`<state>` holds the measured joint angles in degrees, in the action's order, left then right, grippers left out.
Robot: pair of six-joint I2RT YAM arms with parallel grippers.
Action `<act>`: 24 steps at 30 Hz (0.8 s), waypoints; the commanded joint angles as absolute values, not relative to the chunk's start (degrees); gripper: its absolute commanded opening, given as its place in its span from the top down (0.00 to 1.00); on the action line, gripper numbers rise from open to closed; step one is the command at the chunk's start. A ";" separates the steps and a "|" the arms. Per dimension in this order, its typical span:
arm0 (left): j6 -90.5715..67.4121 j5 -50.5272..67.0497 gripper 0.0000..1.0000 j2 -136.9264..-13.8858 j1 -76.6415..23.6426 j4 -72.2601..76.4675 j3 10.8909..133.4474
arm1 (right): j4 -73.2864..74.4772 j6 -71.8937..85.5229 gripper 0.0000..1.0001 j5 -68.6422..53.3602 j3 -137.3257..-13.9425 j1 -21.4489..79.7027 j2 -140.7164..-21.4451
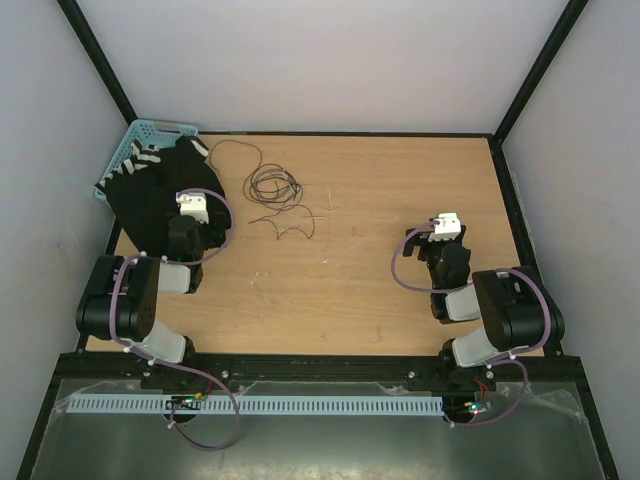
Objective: Zip-tie the wires
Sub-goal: Move the ribbon to the center of the board.
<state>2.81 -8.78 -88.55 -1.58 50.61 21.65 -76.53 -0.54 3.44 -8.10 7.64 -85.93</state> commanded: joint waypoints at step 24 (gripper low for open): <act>-7.81 -9.28 0.01 -64.69 -3.38 7.77 39.42 | -35.67 9.76 0.01 -7.83 -26.35 10.35 -69.97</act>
<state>0.67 -9.43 -73.38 -2.74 27.35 30.28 -51.03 1.41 -3.90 -20.05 9.43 -71.16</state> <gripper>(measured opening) 0.990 0.993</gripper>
